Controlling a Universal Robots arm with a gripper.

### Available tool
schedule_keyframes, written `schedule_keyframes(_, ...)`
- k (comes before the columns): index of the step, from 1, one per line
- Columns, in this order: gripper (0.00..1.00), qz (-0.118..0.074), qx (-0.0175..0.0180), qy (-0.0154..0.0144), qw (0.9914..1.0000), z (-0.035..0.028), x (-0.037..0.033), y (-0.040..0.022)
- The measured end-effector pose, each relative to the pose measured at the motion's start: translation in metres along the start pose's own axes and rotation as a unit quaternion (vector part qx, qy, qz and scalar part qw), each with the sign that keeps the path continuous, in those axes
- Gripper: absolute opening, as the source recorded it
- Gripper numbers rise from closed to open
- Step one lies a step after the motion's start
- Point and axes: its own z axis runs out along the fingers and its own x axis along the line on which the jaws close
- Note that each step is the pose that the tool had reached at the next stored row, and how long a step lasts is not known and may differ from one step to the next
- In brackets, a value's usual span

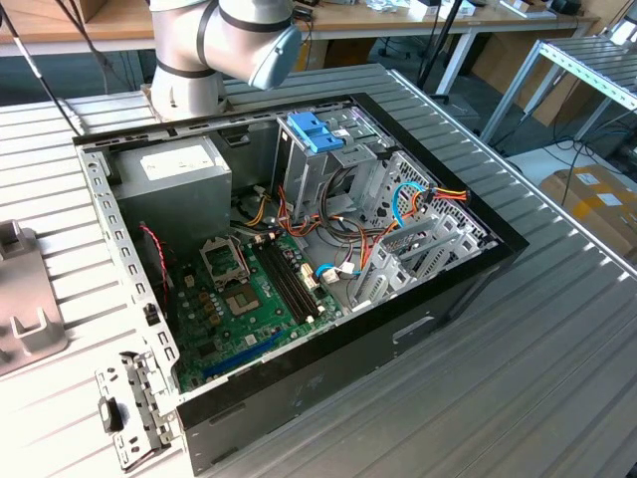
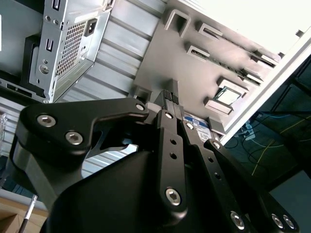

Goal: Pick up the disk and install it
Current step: 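Reach for the disk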

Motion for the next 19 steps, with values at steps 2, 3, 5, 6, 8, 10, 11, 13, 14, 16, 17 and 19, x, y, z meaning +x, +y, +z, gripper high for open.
schedule_keyframes(2,0.11,0.000,0.0000,0.0000,1.00000,0.0000,0.0012,-0.0001)
schedule_keyframes(3,0.11,0.000,-0.0001,0.0000,1.00000,0.0000,0.0018,-0.0001)
schedule_keyframes(5,0.11,0.000,0.0000,0.0000,1.00000,0.0000,0.0028,-0.0002)
schedule_keyframes(6,0.11,0.000,0.0000,0.0000,1.00000,0.0001,0.0040,-0.0002)
schedule_keyframes(8,0.11,0.000,0.0000,0.0000,1.00000,0.0000,0.0053,-0.0002)
schedule_keyframes(10,0.11,0.000,0.0000,-0.0001,1.00000,0.0001,0.0063,-0.0002)
schedule_keyframes(11,0.11,0.000,0.0000,0.0000,1.00000,0.0001,0.0067,-0.0002)
schedule_keyframes(13,0.11,0.000,0.0000,0.0000,1.00000,0.0001,0.0079,-0.0001)
schedule_keyframes(14,0.11,0.000,0.0000,0.0000,1.00000,0.0001,0.0088,0.0000)
schedule_keyframes(16,0.11,0.000,0.0000,0.0000,1.00000,0.0001,0.0100,0.0001)
schedule_keyframes(17,0.11,0.000,0.0000,0.0000,1.00000,0.0001,0.0106,0.0002)
schedule_keyframes(19,0.11,0.000,0.0000,-0.0001,1.00000,0.0002,0.0118,0.0009)
